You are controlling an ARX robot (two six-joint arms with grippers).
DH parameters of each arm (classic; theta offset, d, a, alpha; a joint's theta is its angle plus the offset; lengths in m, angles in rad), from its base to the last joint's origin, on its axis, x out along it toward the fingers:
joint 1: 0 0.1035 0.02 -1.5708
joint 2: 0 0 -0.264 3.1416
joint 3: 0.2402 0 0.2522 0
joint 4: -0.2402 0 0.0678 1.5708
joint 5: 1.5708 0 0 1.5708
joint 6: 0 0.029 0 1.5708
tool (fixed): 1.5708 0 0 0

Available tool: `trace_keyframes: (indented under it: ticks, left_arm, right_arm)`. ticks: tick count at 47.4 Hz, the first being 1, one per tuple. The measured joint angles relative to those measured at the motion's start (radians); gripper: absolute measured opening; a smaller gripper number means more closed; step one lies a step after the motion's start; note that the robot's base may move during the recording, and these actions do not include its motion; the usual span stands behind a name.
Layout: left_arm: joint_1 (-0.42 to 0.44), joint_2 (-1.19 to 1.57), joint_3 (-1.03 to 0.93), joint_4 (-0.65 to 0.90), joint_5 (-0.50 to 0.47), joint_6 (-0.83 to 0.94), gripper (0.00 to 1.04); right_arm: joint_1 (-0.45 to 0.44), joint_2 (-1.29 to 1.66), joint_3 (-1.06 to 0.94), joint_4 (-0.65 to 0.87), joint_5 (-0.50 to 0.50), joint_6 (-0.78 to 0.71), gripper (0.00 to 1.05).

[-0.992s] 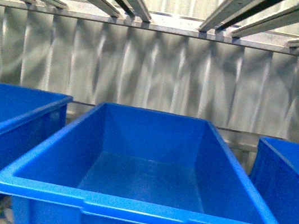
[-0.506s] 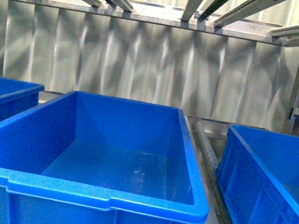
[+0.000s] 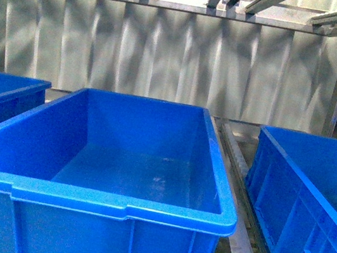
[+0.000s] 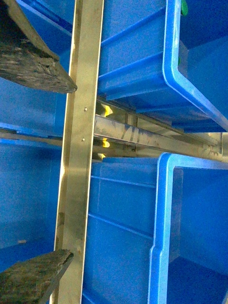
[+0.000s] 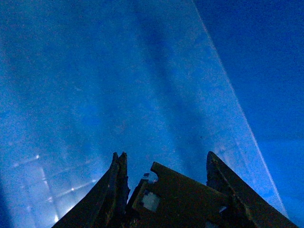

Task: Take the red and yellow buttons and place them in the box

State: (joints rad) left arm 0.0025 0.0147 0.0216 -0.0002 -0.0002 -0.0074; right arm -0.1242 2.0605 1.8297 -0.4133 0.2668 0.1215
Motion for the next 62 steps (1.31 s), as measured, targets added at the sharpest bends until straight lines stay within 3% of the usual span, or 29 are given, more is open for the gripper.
trace_keyframes:
  ticks: [25,32,35,43,54,62]
  left_arm:
    - [0.0,0.0,0.0,0.0,0.0,0.0,0.97]
    - [0.0,0.0,0.0,0.0,0.0,0.0,0.97]
    - [0.0,0.0,0.0,0.0,0.0,0.0,0.97]
    - [0.0,0.0,0.0,0.0,0.0,0.0,0.97]
    - [0.0,0.0,0.0,0.0,0.0,0.0,0.97]
    - [0.0,0.0,0.0,0.0,0.0,0.0,0.97]
  right_arm:
    - [-0.042,0.307,0.327,-0.127,-0.047,-0.039,0.39]
    - [-0.042,0.307,0.319,-0.085,-0.093,0.004,0.65]
    - [-0.042,0.278,0.278,-0.041,-0.105,0.027,0.79]
    - [-0.047,0.187,0.193,0.01,-0.113,0.051,1.03]
    - [-0.044,-0.074,-0.065,0.177,-0.162,0.077,1.02]
    - [-0.026,-0.327,-0.36,0.338,-0.22,0.092,1.02]
